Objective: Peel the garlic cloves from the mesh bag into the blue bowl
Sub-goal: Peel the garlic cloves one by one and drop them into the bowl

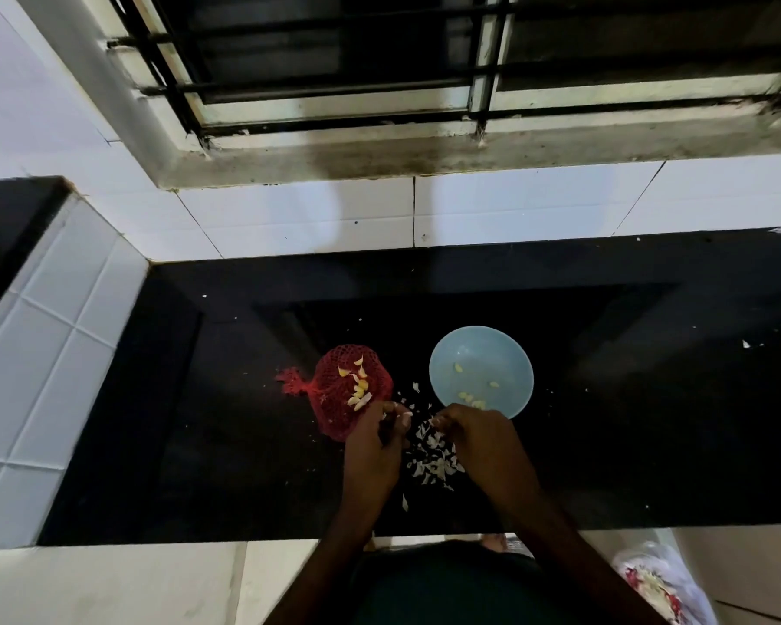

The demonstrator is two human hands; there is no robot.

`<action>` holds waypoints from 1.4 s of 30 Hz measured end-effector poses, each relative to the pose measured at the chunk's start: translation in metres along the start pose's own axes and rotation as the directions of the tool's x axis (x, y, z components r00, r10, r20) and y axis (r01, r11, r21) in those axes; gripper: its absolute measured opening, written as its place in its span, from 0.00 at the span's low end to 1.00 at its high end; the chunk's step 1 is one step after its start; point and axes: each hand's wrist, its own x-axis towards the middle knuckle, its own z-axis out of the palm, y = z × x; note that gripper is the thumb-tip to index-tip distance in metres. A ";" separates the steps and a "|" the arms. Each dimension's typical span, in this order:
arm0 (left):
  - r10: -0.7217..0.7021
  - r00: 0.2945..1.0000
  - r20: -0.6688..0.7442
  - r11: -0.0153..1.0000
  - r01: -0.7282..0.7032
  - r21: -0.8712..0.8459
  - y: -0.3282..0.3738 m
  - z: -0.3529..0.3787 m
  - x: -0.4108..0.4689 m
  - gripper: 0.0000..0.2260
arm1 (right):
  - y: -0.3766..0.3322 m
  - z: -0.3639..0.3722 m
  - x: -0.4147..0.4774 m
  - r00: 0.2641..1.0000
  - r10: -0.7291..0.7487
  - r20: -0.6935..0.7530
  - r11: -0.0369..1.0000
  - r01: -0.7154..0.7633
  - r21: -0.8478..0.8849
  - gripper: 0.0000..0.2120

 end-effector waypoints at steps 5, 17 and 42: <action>-0.004 1.000 0.010 0.999 0.003 0.052 -0.003 0.002 0.001 0.02 | -0.008 -0.009 0.004 0.997 0.067 -0.040 0.993 -0.070 -0.099 0.15; 0.083 0.986 0.146 0.996 -0.086 0.014 0.000 0.008 -0.004 0.11 | -0.003 0.001 0.001 0.998 0.022 0.054 0.867 -0.046 0.496 0.04; -0.047 0.997 0.060 0.979 0.034 0.201 -0.020 0.006 0.014 0.07 | 0.057 -0.028 0.023 0.960 0.276 -0.040 0.881 -0.236 0.411 0.06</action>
